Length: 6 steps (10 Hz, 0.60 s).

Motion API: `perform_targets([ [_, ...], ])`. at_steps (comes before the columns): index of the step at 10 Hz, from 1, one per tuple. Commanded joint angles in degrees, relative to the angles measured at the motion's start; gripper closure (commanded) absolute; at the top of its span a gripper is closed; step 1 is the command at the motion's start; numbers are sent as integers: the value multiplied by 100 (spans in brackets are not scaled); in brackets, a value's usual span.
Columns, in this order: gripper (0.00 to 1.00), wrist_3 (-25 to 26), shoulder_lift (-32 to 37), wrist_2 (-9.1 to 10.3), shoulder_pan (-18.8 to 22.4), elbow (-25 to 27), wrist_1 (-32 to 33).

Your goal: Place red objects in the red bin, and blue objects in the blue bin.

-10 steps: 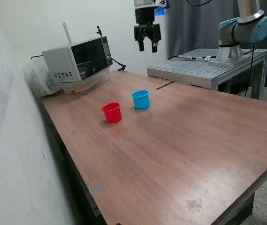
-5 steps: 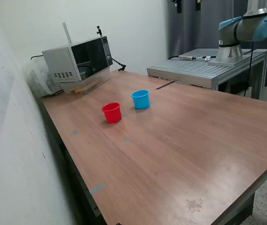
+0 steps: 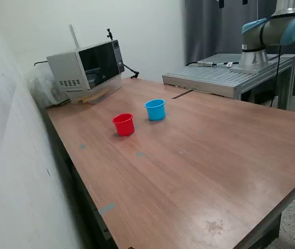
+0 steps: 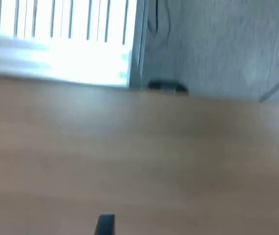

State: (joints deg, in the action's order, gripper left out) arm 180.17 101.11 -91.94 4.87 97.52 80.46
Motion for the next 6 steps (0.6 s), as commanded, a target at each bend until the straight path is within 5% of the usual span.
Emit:
perform_targets([
  [1,0,150,67,18,14,74,-958],
  [6,0,115,67,-17,374,100,-1313],
])
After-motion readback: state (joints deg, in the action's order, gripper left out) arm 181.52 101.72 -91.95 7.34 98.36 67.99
